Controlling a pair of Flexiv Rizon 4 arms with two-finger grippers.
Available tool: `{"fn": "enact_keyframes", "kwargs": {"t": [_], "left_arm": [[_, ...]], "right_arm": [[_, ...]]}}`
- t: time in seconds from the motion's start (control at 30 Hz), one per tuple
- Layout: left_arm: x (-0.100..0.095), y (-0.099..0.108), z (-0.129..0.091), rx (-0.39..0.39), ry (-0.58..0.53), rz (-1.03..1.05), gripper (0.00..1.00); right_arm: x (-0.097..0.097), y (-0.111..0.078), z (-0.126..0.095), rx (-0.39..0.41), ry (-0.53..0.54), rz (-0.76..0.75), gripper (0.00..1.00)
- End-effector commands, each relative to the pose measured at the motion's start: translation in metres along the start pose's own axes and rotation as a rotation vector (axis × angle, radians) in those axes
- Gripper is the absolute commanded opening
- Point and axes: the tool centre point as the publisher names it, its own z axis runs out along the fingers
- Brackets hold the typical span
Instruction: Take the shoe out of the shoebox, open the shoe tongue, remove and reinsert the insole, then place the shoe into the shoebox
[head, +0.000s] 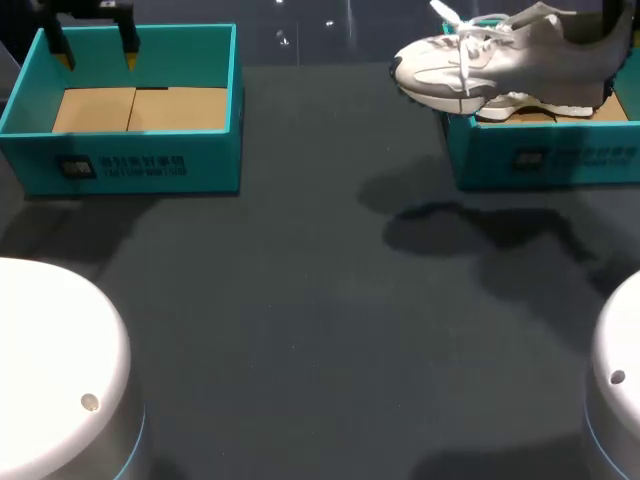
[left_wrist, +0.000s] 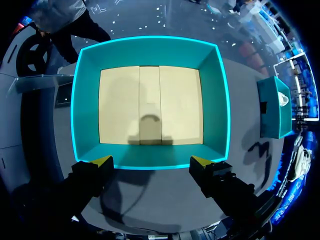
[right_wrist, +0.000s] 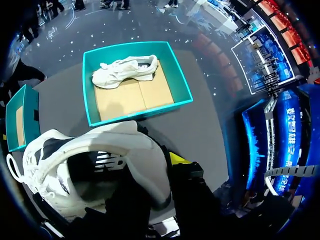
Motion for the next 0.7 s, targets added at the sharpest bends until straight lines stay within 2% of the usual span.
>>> {"fn": "enact_keyframes", "kwargs": {"t": [0.03, 0.33, 0.43, 0.7], "left_arm": [[0.000, 0.000, 0.000, 0.000, -0.001, 0.000, 1.00], [0.000, 0.000, 0.000, 0.000, -0.001, 0.000, 1.00], [0.000, 0.000, 0.000, 0.000, -0.001, 0.000, 1.00], [0.000, 0.000, 0.000, 0.000, -0.001, 0.000, 1.00]], "right_arm": [[-0.002, -0.018, -0.003, -0.068, 0.000, 0.003, 0.00], [-0.002, -0.018, -0.003, -0.068, 0.000, 0.003, 0.00], [0.018, -0.041, -0.007, -0.087, -0.007, -0.023, 0.00], [0.064, -0.105, 0.017, -0.087, 0.001, -0.091, 0.00]]}}
